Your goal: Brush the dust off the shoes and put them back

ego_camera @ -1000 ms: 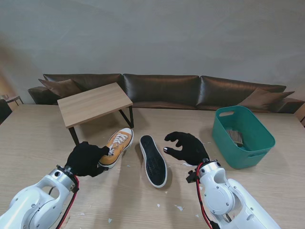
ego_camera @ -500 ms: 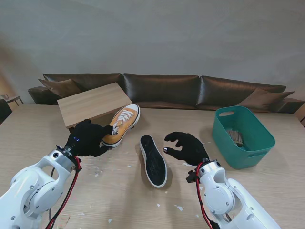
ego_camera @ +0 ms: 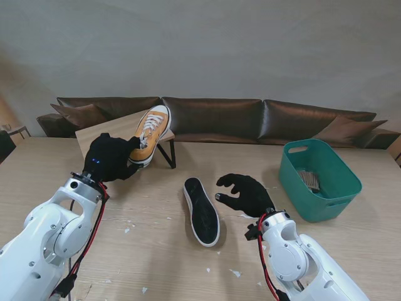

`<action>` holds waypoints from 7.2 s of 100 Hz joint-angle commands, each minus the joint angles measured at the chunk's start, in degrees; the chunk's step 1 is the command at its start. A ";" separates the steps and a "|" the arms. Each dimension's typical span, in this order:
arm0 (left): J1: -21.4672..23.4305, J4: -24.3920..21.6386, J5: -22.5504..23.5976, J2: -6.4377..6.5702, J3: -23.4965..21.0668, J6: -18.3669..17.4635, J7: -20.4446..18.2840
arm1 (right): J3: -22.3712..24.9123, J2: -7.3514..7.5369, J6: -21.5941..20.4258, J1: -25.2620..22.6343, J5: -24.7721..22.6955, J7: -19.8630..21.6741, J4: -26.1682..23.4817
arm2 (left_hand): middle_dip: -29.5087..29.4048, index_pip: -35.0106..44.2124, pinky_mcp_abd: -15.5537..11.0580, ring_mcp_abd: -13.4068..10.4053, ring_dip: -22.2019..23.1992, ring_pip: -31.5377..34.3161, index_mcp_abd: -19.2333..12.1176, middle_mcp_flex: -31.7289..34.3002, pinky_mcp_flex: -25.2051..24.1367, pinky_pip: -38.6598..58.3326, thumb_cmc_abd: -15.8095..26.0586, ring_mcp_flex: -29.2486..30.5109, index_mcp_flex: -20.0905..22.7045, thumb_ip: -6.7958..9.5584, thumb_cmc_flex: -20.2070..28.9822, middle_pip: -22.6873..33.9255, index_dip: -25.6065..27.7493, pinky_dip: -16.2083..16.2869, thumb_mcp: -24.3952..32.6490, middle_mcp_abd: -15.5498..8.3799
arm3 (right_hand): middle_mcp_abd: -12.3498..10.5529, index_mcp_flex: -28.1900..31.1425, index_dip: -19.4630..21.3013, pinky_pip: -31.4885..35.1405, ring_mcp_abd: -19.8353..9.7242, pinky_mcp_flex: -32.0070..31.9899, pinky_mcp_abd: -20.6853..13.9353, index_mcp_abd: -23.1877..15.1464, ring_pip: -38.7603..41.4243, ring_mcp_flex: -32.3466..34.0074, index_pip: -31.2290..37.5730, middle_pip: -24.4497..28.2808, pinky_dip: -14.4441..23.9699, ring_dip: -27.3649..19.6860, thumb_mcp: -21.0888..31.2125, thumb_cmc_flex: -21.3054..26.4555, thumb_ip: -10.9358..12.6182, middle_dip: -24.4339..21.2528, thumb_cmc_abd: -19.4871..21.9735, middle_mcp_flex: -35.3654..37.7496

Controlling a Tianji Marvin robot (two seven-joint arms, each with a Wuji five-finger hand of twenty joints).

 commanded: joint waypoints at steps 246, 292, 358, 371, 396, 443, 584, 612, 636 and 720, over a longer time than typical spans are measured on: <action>-8.61 18.84 1.84 0.70 -0.67 12.51 -2.72 | -0.29 0.58 0.81 -0.95 2.34 5.71 -1.88 | -46.58 -52.94 6.49 13.48 -22.48 -36.12 8.16 -28.48 -22.49 -23.73 16.61 -27.26 -7.37 5.72 -13.63 -20.14 -35.57 -6.16 -4.09 10.95 | 1.22 -2.98 -0.34 -1.09 0.32 -20.59 0.82 0.57 0.47 -0.65 0.60 0.49 0.94 -0.22 0.30 -1.58 1.41 -0.73 3.50 -1.03; -5.54 10.32 0.34 0.33 -3.65 5.71 -3.77 | -0.29 0.68 1.03 -0.90 2.37 6.22 -1.94 | -54.47 -56.26 6.34 15.46 -30.06 -43.90 6.40 -38.28 -29.43 -39.96 25.47 -38.34 -12.31 5.90 -16.71 -22.80 -41.11 -11.20 -15.56 11.89 | 1.32 -3.08 -0.34 -1.03 0.41 -20.57 0.80 0.53 0.51 -0.74 0.54 0.50 0.99 -0.23 0.19 -1.60 1.41 -0.74 3.49 -1.23; 0.37 1.95 -19.20 -1.40 4.19 -1.89 -10.44 | 0.04 0.70 2.80 -0.76 1.69 6.24 -1.96 | -49.28 -52.40 3.99 12.40 -28.00 -42.35 5.34 -31.54 -29.35 -40.75 29.39 -35.39 -6.11 7.91 -10.09 -20.45 -36.75 -6.61 -20.55 7.15 | 1.36 -3.26 -0.37 -1.11 0.55 -20.70 0.75 0.60 0.51 -1.12 0.29 0.47 0.99 -0.25 -0.14 -1.64 1.40 -0.76 3.25 -1.78; 1.67 3.11 -22.19 -1.74 5.70 -2.44 -9.49 | 0.01 0.74 3.29 -0.71 1.59 6.44 -1.96 | -48.87 -51.80 4.12 12.17 -27.76 -42.14 5.38 -30.44 -29.32 -40.78 29.31 -34.74 -5.12 8.01 -9.26 -20.20 -35.95 -6.28 -20.37 6.62 | 1.32 -3.46 -0.39 -1.14 0.56 -20.74 0.81 0.64 0.53 -1.20 0.18 0.44 1.01 -0.24 -0.23 -1.71 1.39 -0.77 3.19 -1.99; 3.02 6.79 -27.04 -2.45 8.11 -2.53 -7.60 | -0.54 0.87 5.23 -0.28 1.02 7.15 -1.82 | -48.42 -51.27 4.13 12.02 -27.42 -41.97 5.41 -29.62 -29.47 -41.03 29.69 -34.06 -3.90 8.07 -8.15 -20.11 -34.98 -5.90 -20.40 6.75 | 1.38 -3.91 -0.39 -1.16 0.67 -20.89 0.75 0.97 0.53 -1.52 -0.02 0.44 1.08 -0.22 -0.65 -1.81 1.37 -0.75 3.05 -2.67; 4.57 8.38 -29.25 -2.72 6.54 -1.65 -7.29 | -11.07 -0.30 22.85 10.67 -4.33 6.50 2.49 | -47.89 -50.61 3.98 12.35 -27.04 -42.67 6.12 -28.80 -30.69 -43.66 30.53 -34.86 -1.67 8.27 -6.38 -20.22 -33.52 -5.06 -21.37 7.38 | 1.53 -5.65 -0.29 0.03 0.46 -20.79 -0.35 2.59 0.89 -2.77 -0.60 0.93 1.56 -0.18 -4.32 -2.95 0.98 -0.57 1.49 -6.08; 7.13 6.43 -29.26 -3.01 3.07 -2.31 -5.79 | -42.82 -12.45 47.21 37.48 6.53 13.36 31.42 | -47.16 -49.80 4.27 12.58 -26.92 -43.16 6.62 -27.15 -30.33 -49.13 31.78 -35.19 0.88 8.74 -4.87 -20.02 -31.96 -2.72 -22.97 8.09 | 0.33 9.24 0.43 2.02 -1.68 -23.86 -4.68 3.51 10.21 -6.86 5.30 4.51 2.95 2.14 -14.83 7.46 3.83 -0.08 -9.11 -4.69; 6.98 6.56 -29.63 -3.01 3.33 -1.85 -6.11 | -40.11 -14.50 45.31 35.09 6.91 6.58 33.20 | -47.17 -49.68 4.38 12.63 -26.89 -43.18 6.72 -27.11 -30.28 -49.72 32.35 -35.26 1.30 8.77 -4.74 -20.05 -31.87 -2.27 -23.23 8.29 | -4.51 25.09 -11.06 15.53 -6.11 -13.67 -7.17 -3.89 30.78 10.56 31.23 9.36 1.54 10.43 18.11 18.65 -13.18 9.87 -33.37 21.27; 6.35 7.61 -30.20 -3.04 3.85 -0.86 -6.40 | -38.78 -11.75 42.57 33.27 6.91 8.80 27.77 | -47.16 -49.77 4.39 12.74 -26.81 -43.11 6.98 -27.05 -30.08 -50.23 32.73 -35.22 1.31 8.81 -4.44 -20.09 -31.88 -1.85 -23.40 8.70 | -2.87 19.32 -11.54 19.68 -6.82 -7.10 -6.28 -2.54 34.07 16.40 40.08 8.55 2.29 12.36 23.51 20.15 -11.50 15.16 -29.42 21.79; -1.12 16.85 -43.86 -4.28 8.85 5.80 -10.31 | -22.35 -6.55 24.77 19.15 7.84 0.00 14.83 | -46.14 -52.07 4.26 13.74 -25.67 -42.86 6.55 -29.33 -30.52 -52.89 32.53 -36.54 -2.70 8.66 -3.27 -20.27 -33.00 0.52 -22.48 10.48 | 0.53 13.98 -15.08 18.91 -8.56 4.18 -4.73 2.65 33.07 24.86 49.21 10.51 1.70 14.35 27.21 21.02 -12.57 15.93 -24.57 21.76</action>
